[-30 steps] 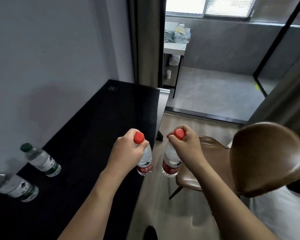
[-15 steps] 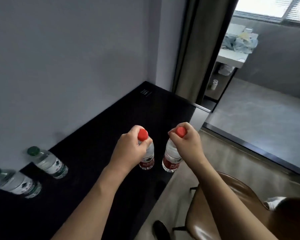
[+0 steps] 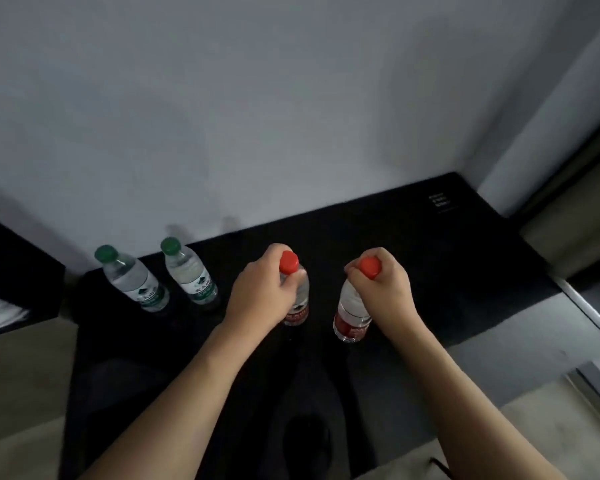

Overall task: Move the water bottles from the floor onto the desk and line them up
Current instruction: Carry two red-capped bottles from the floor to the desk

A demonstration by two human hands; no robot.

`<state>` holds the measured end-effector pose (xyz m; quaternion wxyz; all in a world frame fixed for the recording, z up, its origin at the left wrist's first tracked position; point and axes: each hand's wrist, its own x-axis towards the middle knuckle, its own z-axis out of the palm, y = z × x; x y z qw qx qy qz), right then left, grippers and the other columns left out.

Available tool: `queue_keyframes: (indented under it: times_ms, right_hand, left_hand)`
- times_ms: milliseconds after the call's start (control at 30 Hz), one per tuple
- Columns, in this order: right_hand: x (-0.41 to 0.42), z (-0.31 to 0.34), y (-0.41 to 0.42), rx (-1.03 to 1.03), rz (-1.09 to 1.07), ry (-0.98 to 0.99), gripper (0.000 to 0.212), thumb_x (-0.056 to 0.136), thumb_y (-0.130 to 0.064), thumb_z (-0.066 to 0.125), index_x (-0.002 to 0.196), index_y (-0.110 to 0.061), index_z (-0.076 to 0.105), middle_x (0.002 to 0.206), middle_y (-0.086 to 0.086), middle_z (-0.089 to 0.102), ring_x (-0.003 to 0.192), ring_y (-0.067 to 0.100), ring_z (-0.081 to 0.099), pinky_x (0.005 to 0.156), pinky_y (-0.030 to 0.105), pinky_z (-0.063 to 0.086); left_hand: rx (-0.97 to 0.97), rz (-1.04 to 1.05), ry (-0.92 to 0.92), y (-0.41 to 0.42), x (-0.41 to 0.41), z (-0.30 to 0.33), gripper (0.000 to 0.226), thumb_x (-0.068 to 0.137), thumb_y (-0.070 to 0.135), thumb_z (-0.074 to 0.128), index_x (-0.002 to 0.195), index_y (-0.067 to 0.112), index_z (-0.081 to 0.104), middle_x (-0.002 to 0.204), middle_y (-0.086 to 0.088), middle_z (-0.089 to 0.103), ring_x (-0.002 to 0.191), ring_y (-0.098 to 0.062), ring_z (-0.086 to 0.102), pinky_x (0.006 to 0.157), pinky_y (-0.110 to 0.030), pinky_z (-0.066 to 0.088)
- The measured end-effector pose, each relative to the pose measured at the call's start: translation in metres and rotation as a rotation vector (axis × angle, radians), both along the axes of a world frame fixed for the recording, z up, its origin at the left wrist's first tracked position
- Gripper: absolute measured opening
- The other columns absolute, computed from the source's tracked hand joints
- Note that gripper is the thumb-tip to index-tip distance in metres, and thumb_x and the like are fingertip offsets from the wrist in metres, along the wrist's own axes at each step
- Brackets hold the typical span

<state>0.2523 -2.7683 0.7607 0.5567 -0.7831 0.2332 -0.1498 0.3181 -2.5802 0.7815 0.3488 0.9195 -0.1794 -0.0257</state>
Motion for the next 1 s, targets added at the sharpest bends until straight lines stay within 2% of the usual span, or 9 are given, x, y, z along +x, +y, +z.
queue_keyframes:
  times_ms: [100,200,367,500,633,700,833,900,1000]
  right_hand:
    - [0.045,-0.012,0.008,-0.018,0.092,0.012,0.016,0.079,-0.025,0.068,0.085,-0.037,0.059,0.087,-0.017,0.069,0.081,-0.006,0.065,0.06,0.01,0.047]
    - [0.085,-0.022,0.016,-0.014,0.168,0.009,0.019,0.079,-0.027,0.066,0.084,-0.043,0.057,0.089,-0.017,0.07,0.083,-0.005,0.065,0.063,0.011,0.048]
    - [0.148,-0.035,0.025,-0.01,0.198,-0.023,0.024,0.081,-0.023,0.066,0.082,-0.046,0.057,0.088,-0.018,0.069,0.081,-0.006,0.065,0.059,0.007,0.048]
    - [0.187,-0.049,0.03,0.008,0.208,-0.034,0.017,0.081,-0.022,0.067,0.085,-0.037,0.058,0.086,-0.013,0.068,0.081,-0.006,0.064,0.06,0.004,0.047]
    - [0.204,-0.069,0.035,0.032,0.254,0.01,0.017,0.081,-0.025,0.066,0.088,-0.037,0.057,0.088,-0.013,0.067,0.084,-0.006,0.063,0.068,0.014,0.048]
    - [0.205,-0.076,0.037,0.043,0.259,0.009,0.015,0.075,-0.034,0.063,0.086,-0.042,0.056,0.09,-0.018,0.066,0.086,-0.005,0.063,0.072,0.018,0.047]
    - [0.204,-0.081,0.037,0.044,0.27,-0.029,0.014,0.073,-0.041,0.059,0.085,-0.047,0.054,0.09,-0.02,0.065,0.086,-0.004,0.064,0.073,0.019,0.047]
    - [0.204,-0.082,0.036,0.048,0.284,-0.023,0.014,0.074,-0.043,0.059,0.085,-0.048,0.054,0.09,-0.02,0.065,0.087,-0.004,0.063,0.075,0.022,0.048]
    - [0.206,-0.085,0.035,0.045,0.31,-0.003,0.015,0.073,-0.045,0.059,0.087,-0.049,0.054,0.093,-0.021,0.064,0.089,-0.005,0.063,0.078,0.023,0.049]
  left_hand:
    - [0.001,0.134,-0.005,0.01,0.033,-0.015,0.019,0.09,0.038,0.066,0.103,0.033,0.052,0.078,0.012,0.061,0.073,-0.015,0.061,0.064,-0.032,0.048]
    - [0.006,0.199,-0.018,0.019,0.06,-0.028,0.018,0.091,0.037,0.063,0.104,0.03,0.052,0.083,0.01,0.063,0.076,-0.017,0.065,0.067,-0.037,0.054]
    - [-0.024,0.305,0.001,0.025,0.103,-0.046,0.024,0.094,0.036,0.062,0.112,0.024,0.052,0.085,0.006,0.064,0.078,-0.018,0.065,0.066,-0.036,0.053]
    - [-0.023,0.323,0.009,0.024,0.123,-0.059,0.022,0.094,0.034,0.06,0.11,0.022,0.052,0.083,0.006,0.061,0.076,-0.02,0.064,0.064,-0.032,0.045]
    - [-0.034,0.325,0.01,0.022,0.134,-0.07,0.024,0.094,0.035,0.06,0.113,0.023,0.051,0.088,0.008,0.06,0.084,-0.023,0.065,0.068,-0.033,0.046]
    - [-0.036,0.313,0.014,0.02,0.137,-0.074,0.025,0.094,0.036,0.06,0.115,0.025,0.049,0.092,0.008,0.062,0.088,-0.021,0.065,0.071,-0.034,0.049]
    - [-0.026,0.309,0.03,0.017,0.142,-0.076,0.027,0.095,0.036,0.06,0.115,0.026,0.047,0.093,0.013,0.056,0.092,-0.021,0.065,0.072,-0.031,0.042]
    - [-0.031,0.304,0.04,0.017,0.143,-0.077,0.028,0.095,0.035,0.061,0.118,0.026,0.047,0.095,0.013,0.057,0.094,-0.021,0.064,0.074,-0.033,0.045]
    - [-0.053,0.292,0.033,0.018,0.144,-0.08,0.029,0.095,0.034,0.061,0.119,0.026,0.046,0.097,0.014,0.057,0.089,-0.012,0.059,0.075,-0.032,0.044]
